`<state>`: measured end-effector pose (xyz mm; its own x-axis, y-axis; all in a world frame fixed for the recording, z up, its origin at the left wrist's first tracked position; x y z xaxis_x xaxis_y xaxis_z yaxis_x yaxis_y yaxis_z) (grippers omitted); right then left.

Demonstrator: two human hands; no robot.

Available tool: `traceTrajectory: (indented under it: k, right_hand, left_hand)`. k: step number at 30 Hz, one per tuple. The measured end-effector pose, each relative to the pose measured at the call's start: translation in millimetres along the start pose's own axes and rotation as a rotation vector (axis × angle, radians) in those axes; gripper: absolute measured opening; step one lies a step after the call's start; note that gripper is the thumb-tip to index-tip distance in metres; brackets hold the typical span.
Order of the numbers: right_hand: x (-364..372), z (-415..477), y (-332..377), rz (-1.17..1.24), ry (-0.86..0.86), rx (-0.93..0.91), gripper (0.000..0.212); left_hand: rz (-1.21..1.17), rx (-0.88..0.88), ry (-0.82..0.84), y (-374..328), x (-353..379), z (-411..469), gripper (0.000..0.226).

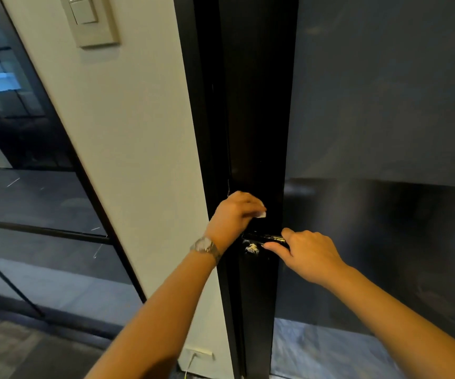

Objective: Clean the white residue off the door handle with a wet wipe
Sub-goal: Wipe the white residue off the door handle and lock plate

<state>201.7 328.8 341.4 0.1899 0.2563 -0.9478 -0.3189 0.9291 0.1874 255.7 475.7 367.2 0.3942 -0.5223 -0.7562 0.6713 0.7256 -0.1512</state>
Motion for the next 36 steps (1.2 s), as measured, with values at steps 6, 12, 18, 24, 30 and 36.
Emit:
traceTrajectory:
  k: [6, 12, 18, 24, 30, 36]
  right_hand:
    - [-1, 1, 1, 0.005, -0.002, 0.000, 0.054]
    - [-1, -1, 2, 0.007, -0.002, 0.007, 0.052]
    - [-1, -1, 2, -0.014, -0.006, 0.006, 0.057]
    - [0, -1, 2, 0.027, 0.019, 0.003, 0.057]
    - [-2, -1, 2, 0.029, 0.033, 0.007, 0.054]
    - [-4, -1, 2, 0.062, 0.027, 0.003, 0.054]
  left_hand:
    - [-0.532, -0.793, -0.450, -9, 10, -40, 0.015]
    - [-1.350, -1.566, -0.539, -33, 54, -62, 0.016]
    - [-1.694, -1.668, -0.588, -47, 62, -57, 0.012]
    - [-1.671, -1.517, -0.454, -37, 55, -57, 0.016]
    - [-1.181, -1.005, -0.351, -20, 9, -65, 0.014]
    - [-0.310, -0.210, 0.207, -28, -2, -27, 0.019]
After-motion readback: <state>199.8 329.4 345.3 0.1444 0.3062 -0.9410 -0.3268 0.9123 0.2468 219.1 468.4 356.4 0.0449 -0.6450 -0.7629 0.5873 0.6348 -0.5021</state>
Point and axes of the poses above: each hand's wrist, its own z-axis towards the middle knuckle, its own x-axis out of the palm, y = z × x, the point moved 4 cm from there along z, towards the middle knuckle, and after that the axes turned 7 degrees about z, right-handed, at the moved point
